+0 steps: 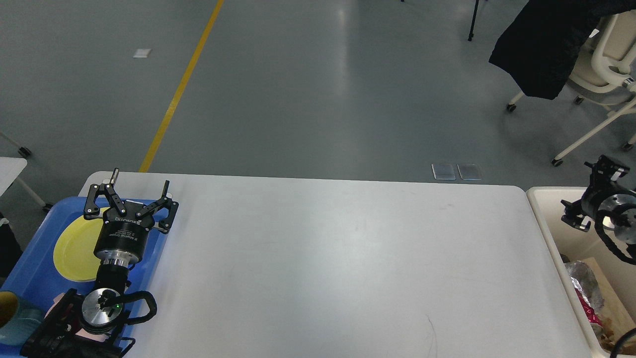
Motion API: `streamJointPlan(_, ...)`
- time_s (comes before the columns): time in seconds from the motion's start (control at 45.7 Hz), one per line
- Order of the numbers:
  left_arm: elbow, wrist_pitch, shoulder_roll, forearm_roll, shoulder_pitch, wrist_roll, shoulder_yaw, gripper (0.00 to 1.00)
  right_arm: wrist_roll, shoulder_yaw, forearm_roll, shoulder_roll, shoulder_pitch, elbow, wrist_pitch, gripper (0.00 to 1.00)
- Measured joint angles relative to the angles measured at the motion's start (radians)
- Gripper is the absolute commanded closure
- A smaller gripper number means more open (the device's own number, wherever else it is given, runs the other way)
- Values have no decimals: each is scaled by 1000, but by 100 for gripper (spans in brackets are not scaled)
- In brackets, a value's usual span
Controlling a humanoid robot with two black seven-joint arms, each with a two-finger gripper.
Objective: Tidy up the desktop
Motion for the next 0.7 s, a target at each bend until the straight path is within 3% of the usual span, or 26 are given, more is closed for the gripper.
streamJointPlan(0.109, 0, 0, 0, 0, 1, 0, 0, 4, 19, 247, -11, -3, -79, 154, 35, 0)
streamJointPlan(0.175, 0, 0, 0, 0, 1, -1, 0, 4, 77, 340, -30, 10, -139, 240, 55, 0)
streamJointPlan(0.219, 0, 0, 0, 0, 1, -1, 0, 4, 140, 369, -50, 28, -171, 283, 61, 0)
streamJointPlan(0.372, 0, 0, 0, 0, 2, -1, 0, 4, 458, 409, -146, 121, -277, 351, 65, 0)
streamJointPlan(0.46, 0, 0, 0, 0, 2, -1, 0, 4, 567, 416, -165, 159, -326, 372, 65, 0)
streamJointPlan(0.547, 0, 0, 0, 0, 2, -1, 0, 4, 604, 424, -170, 182, -359, 390, 60, 0)
streamJointPlan(0.701, 0, 0, 0, 0, 2, -1, 0, 4, 611, 431, -171, 199, -367, 392, 57, 0)
